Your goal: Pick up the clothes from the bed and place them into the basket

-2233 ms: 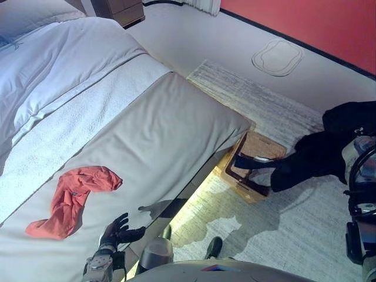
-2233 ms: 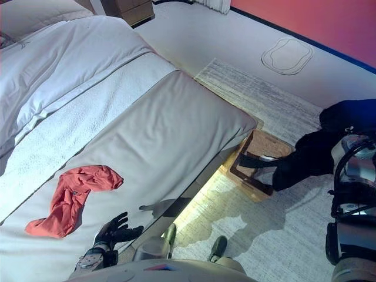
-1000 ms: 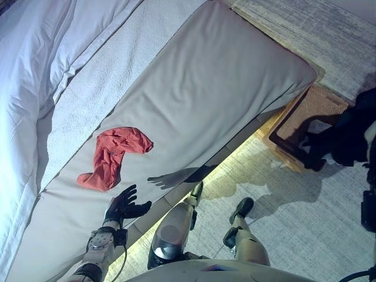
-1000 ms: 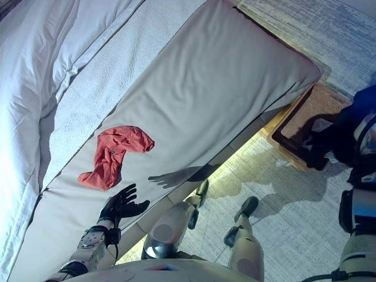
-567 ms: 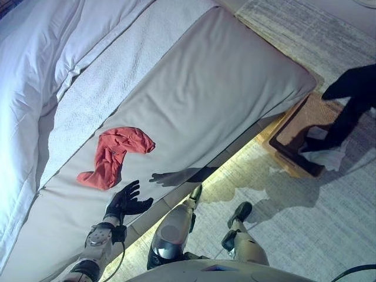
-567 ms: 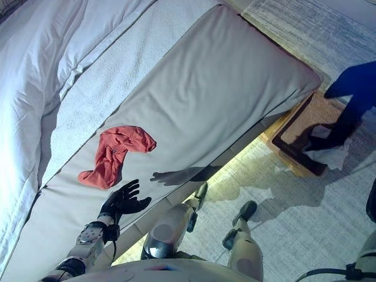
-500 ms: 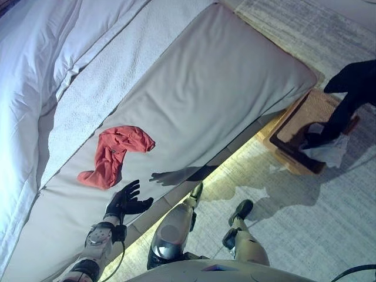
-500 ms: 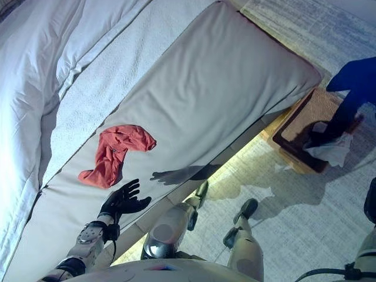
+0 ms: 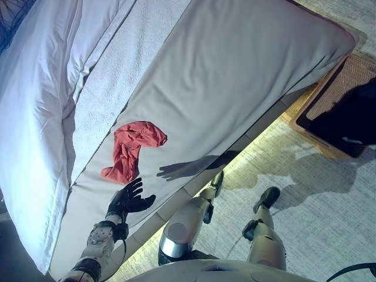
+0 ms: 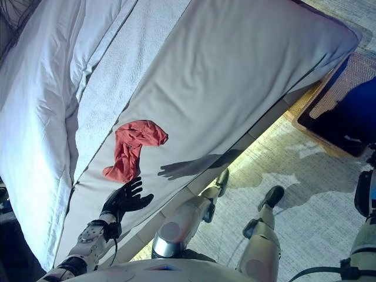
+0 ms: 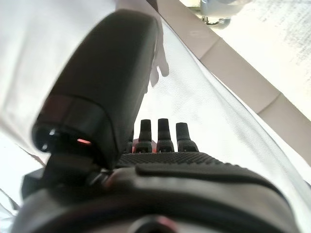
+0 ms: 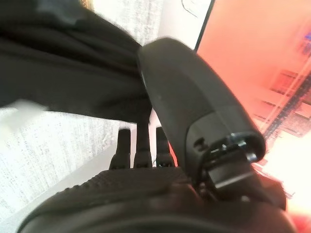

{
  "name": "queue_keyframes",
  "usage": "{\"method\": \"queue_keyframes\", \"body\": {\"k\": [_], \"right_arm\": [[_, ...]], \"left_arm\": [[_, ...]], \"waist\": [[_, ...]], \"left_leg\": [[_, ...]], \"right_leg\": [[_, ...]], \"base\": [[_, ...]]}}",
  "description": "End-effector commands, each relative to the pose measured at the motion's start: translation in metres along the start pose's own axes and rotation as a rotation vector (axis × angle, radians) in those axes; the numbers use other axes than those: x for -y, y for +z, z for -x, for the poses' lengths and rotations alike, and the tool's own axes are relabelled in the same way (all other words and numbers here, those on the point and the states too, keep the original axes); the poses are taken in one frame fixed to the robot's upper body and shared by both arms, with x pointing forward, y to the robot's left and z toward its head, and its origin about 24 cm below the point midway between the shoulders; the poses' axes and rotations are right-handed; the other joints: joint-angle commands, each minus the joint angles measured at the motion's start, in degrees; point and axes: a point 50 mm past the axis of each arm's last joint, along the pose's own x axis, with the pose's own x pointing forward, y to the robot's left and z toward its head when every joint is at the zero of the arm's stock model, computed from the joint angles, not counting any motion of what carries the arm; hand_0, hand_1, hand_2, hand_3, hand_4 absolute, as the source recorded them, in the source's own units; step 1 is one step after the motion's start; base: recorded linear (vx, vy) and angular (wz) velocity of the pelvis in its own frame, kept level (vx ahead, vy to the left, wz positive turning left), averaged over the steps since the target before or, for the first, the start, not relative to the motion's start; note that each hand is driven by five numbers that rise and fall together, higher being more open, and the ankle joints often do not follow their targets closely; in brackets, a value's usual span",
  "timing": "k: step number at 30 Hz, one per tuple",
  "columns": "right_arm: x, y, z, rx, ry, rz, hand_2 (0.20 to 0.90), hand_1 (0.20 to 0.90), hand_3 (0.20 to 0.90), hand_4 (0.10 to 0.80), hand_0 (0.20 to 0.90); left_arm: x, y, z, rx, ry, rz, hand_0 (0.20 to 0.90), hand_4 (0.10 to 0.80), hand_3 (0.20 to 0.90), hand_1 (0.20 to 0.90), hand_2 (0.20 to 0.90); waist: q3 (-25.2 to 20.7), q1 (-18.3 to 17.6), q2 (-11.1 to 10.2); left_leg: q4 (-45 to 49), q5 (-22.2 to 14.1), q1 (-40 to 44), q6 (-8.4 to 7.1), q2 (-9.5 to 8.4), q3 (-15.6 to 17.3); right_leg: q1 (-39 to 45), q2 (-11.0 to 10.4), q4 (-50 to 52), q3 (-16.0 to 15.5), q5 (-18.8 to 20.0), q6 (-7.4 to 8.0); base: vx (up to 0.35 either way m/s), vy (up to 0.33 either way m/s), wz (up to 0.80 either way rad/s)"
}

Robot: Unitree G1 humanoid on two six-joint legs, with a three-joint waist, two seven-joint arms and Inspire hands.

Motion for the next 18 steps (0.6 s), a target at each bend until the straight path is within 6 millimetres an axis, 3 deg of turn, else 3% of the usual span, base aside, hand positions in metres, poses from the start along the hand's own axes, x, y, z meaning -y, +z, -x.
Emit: {"method": "queue_keyframes", "body": {"k": [1,13,15,18], "right_arm": [[0.016,0.097,-0.007,0.375,-0.031,-0.106,0.900,0.900,0.900,0.800,0.900],[0.005,0.080,-0.007,0.325,0.153,-0.024,0.900,0.900,0.900,0.800,0.900],[-0.001,0.073,-0.004,0.308,0.213,-0.016,0.900,0.900,0.900,0.800,0.900],[-0.015,0.046,0.008,0.274,0.345,0.021,0.900,0.900,0.900,0.800,0.900]], "left_arm": [[-0.014,-0.002,0.009,0.009,0.013,-0.011,0.900,0.800,0.900,0.900,0.900],[-0.012,-0.010,0.012,-0.028,-0.001,0.011,0.900,0.800,0.900,0.900,0.900],[-0.013,-0.011,0.013,-0.026,0.002,0.011,0.900,0.800,0.900,0.900,0.900],[-0.015,-0.012,0.014,-0.028,0.012,0.013,0.900,0.800,0.900,0.900,0.900]], "waist": [[-1.92,-0.69,-0.43],[-3.49,-1.91,-1.28],[-3.67,-2.02,-1.70],[-4.29,-2.22,-2.76]], "left_leg": [[-3.90,3.12,-2.12,-3.70,0.23,-4.70],[-4.78,2.60,0.02,-4.28,1.34,-3.14],[-4.90,2.45,0.42,-4.41,1.57,-2.99],[-4.99,2.15,1.18,-4.60,1.96,-2.80]], "right_leg": [[-0.55,-1.61,11.20,-1.43,-9.52,2.04],[0.30,-1.07,9.61,-0.58,-8.79,2.09],[0.80,-0.80,9.07,-0.50,-8.60,2.10],[1.85,-0.28,8.52,-0.47,-8.54,1.99]], "base": [[-0.039,0.060,0.02],[-0.010,0.017,-0.01],[-0.009,-0.006,-0.05],[0.003,-0.007,-0.03]]}}
